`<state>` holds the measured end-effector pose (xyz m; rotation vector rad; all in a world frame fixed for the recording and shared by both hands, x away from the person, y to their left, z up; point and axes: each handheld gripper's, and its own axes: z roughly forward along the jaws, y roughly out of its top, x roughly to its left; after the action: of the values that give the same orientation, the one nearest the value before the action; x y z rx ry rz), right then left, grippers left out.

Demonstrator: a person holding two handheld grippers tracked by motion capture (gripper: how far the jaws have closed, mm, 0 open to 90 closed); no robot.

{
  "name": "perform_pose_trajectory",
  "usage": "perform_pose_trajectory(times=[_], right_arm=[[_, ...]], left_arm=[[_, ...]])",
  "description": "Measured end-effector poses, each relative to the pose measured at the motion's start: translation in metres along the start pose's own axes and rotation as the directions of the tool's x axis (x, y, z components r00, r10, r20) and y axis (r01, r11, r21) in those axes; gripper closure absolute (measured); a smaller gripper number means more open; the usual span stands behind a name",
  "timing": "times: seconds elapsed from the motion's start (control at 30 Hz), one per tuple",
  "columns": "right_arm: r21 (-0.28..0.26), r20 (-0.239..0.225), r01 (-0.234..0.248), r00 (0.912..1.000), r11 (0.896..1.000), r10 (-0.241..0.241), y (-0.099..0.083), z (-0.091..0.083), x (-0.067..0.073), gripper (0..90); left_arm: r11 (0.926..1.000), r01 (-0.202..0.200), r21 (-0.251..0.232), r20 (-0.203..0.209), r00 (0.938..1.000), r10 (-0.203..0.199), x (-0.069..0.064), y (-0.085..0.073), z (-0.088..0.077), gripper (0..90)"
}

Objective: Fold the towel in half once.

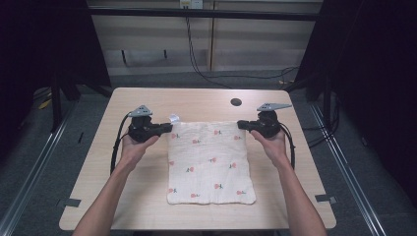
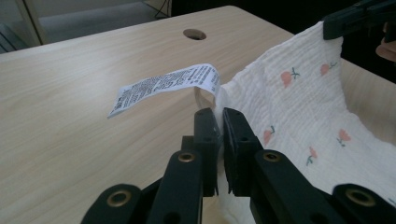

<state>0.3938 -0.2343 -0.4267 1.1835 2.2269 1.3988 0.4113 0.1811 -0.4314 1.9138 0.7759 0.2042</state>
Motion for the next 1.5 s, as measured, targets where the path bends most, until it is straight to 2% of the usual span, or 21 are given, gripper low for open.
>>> perform_pose_trajectory(times=[0.13, 0.17, 0.23, 0.3, 0.37, 0.47, 0.5, 0.6, 0.7, 0.8, 0.83, 0.87, 0.9, 0.97, 1.2, 1.23, 1.3, 1.47, 1.5], right_arm=[[-0.013, -0.009, 0.001, 1.0, 1.0, -0.001, 0.0, -0.006, 0.003, 87.5], [-0.011, -0.012, -0.003, 0.9999, 1.0, 0.003, -0.006, -0.007, 0.004, 87.4], [-0.007, -0.014, -0.009, 0.9999, 1.0, 0.009, -0.011, -0.009, 0.005, 87.5], [-0.015, -0.025, -0.007, 0.9997, 1.0, 0.006, -0.016, -0.013, 0.007, 87.5], [-0.011, -0.031, 0.003, 0.9995, 1.0, -0.003, -0.019, -0.017, 0.011, 87.5], [-0.006, -0.037, 0.016, 0.9992, 1.0, -0.016, -0.022, -0.022, 0.015, 87.5], [-0.008, -0.042, 0.021, 0.9989, 1.0, -0.021, -0.023, -0.025, 0.017, 87.5], [-0.011, -0.05, 0.027, 0.9984, 1.0, -0.027, -0.023, -0.029, 0.019, 87.5], [-0.016, -0.05, 0.028, 0.9983, 0.999, -0.029, -0.029, -0.034, 0.022, 87.5], [-0.015, -0.053, 0.03, 0.9981, 0.999, -0.031, -0.031, -0.038, 0.022, 87.5], [-0.014, -0.055, 0.034, 0.9979, 0.999, -0.034, -0.033, -0.042, 0.024, 87.5], [-0.014, -0.055, 0.034, 0.9979, 0.999, -0.034, -0.033, -0.042, 0.024, 87.5], [-0.009, -0.056, 0.041, 0.9976, 0.999, -0.042, -0.034, -0.046, 0.026, 87.5], [-0.006, -0.057, 0.05, 0.9971, 0.999, -0.05, -0.035, -0.049, 0.029, 87.6], [-0.009, -0.066, 0.063, 0.9958, 0.998, -0.064, -0.036, -0.055, 0.034, 87.5], [-0.003, -0.072, 0.065, 0.9953, 0.998, -0.065, -0.039, -0.055, 0.035, 87.5], [0.014, -0.077, 0.075, 0.9943, 0.997, -0.074, -0.044, -0.055, 0.037, 87.6], [0.033, -0.079, 0.1, 0.9921, 0.994, -0.097, -0.05, -0.059, 0.046, 87.6], [0.034, -0.082, 0.105, 0.9915, 0.994, -0.101, -0.05, -0.06, 0.047, 87.6]], left_arm=[[1.0, -0.005, -0.002, 0.004, 1.0, 0.005, -0.003, -0.003, -0.005, 85.1], [1.0, 0.001, 0.001, 0.015, 0.9999, -0.001, -0.005, -0.006, -0.006, 85.1], [0.9991, -0.014, 0.039, 0.012, 0.9998, 0.013, -0.01, -0.015, -0.005, 85.1], [0.9997, 0.002, 0.025, 0.029, 0.9996, -0.003, -0.012, -0.019, -0.01, 85.1], [0.9996, -0.014, 0.024, 0.019, 0.9997, 0.014, -0.013, -0.02, -0.016, 85.2], [0.9995, -0.023, 0.02, 0.03, 0.9993, 0.023, -0.015, -0.019, -0.023, 85.2], [0.9986, -0.049, 0.019, 0.032, 0.9983, 0.048, -0.019, -0.018, -0.028, 85.2], [0.9989, -0.046, 0.007, 0.042, 0.9981, 0.046, -0.023, -0.019, -0.031, 85.2], [0.9966, -0.08, 0.02, 0.049, 0.9956, 0.079, -0.032, -0.02, -0.035, 85.2], [0.9965, -0.082, 0.016, 0.06, 0.9949, 0.081, -0.035, -0.019, -0.037, 85.2], [0.9943, -0.104, 0.026, 0.058, 0.9931, 0.102, -0.039, -0.018, -0.04, 85.2], [0.9943, -0.104, 0.026, 0.058, 0.9931, 0.102, -0.039, -0.018, -0.04, 85.2], [0.9907, -0.129, 0.044, 0.059, 0.9902, 0.126, -0.043, -0.016, -0.042, 85.2], [0.989, -0.139, 0.051, 0.062, 0.9888, 0.136, -0.046, -0.015, -0.044, 85.2], [0.989, -0.137, 0.057, 0.074, 0.9884, 0.133, -0.049, -0.021, -0.045, 85.2], [0.9889, -0.127, 0.078, 0.082, 0.9893, 0.12, -0.049, -0.027, -0.044, 85.2], [0.9845, -0.141, 0.104, 0.087, 0.9873, 0.133, -0.053, -0.031, -0.044, 85.2], [0.9832, -0.154, 0.098, 0.102, 0.9844, 0.143, -0.06, -0.034, -0.051, 85.2], [0.9863, -0.136, 0.093, 0.119, 0.985, 0.125, -0.059, -0.036, -0.052, 85.2]])
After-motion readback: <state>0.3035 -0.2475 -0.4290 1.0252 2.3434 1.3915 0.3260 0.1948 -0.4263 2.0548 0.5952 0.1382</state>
